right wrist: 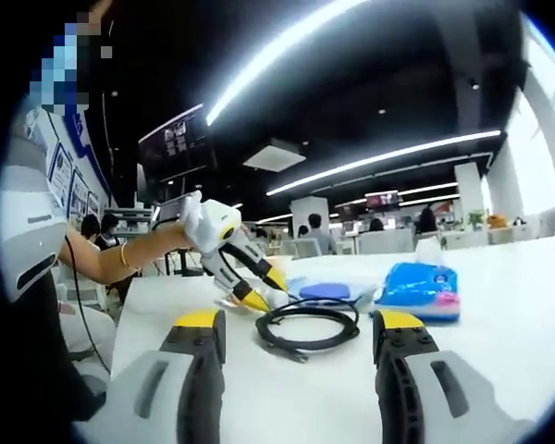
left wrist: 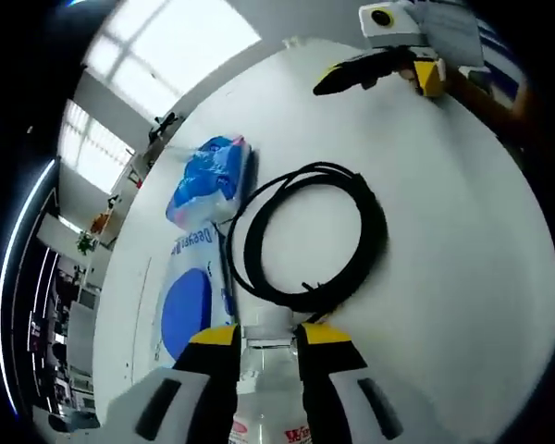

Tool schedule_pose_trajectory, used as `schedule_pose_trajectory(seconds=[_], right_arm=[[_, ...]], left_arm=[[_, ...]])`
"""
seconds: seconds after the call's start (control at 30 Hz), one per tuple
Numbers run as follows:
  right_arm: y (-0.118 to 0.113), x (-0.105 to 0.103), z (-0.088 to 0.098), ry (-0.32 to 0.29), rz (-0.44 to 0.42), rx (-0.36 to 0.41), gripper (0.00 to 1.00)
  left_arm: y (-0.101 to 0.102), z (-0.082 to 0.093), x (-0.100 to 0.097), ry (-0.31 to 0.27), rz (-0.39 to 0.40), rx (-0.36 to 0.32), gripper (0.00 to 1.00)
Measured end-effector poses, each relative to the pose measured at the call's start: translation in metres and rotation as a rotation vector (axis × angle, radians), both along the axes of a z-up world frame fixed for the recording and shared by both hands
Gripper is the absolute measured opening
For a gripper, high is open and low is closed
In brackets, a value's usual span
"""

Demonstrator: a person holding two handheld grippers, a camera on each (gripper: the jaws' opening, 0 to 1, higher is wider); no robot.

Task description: Arrange the tabletop items into an orderly group along one side of the table until the central work area is clear of visible clutter.

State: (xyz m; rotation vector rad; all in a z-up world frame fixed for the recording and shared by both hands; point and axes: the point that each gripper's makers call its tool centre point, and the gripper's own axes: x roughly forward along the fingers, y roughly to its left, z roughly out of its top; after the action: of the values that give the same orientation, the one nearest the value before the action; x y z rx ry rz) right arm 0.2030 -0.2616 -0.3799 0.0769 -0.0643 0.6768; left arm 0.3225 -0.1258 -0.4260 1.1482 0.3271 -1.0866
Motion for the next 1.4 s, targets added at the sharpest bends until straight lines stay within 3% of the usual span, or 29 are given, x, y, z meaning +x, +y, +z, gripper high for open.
schedule_pose_trajectory(seconds=[0.3, 0.4, 0.6, 0.93, 1.07, 1.4], right_arm=[[-0.001, 0.0, 0.0, 0.0, -0.006, -0.003, 0.62], [-0.003, 0.001, 0.0, -0.004, -0.019, -0.005, 0.61], [-0.005, 0.001, 0.002, -0.003, -0.019, 0.02, 0.6], [-0.004, 0.001, 0.002, 0.0, -0.019, 0.016, 0.6], [-0.004, 0.001, 0.003, 0.0, -0.007, 0.033, 0.6], [-0.005, 0.001, 0.004, 0.002, -0.006, 0.046, 0.59]], left_arm=[[-0.001, 0.0, -0.001, -0.023, -0.006, -0.006, 0.21], [-0.001, 0.003, 0.002, -0.087, 0.017, -0.029, 0.21], [-0.001, 0.001, 0.0, -0.141, 0.049, -0.035, 0.2], [0.0, 0.003, 0.002, -0.161, 0.084, -0.04, 0.19], [0.003, 0.014, 0.003, -0.164, 0.087, -0.056, 0.19], [0.017, 0.05, 0.006, -0.157, 0.141, -0.171, 0.19]])
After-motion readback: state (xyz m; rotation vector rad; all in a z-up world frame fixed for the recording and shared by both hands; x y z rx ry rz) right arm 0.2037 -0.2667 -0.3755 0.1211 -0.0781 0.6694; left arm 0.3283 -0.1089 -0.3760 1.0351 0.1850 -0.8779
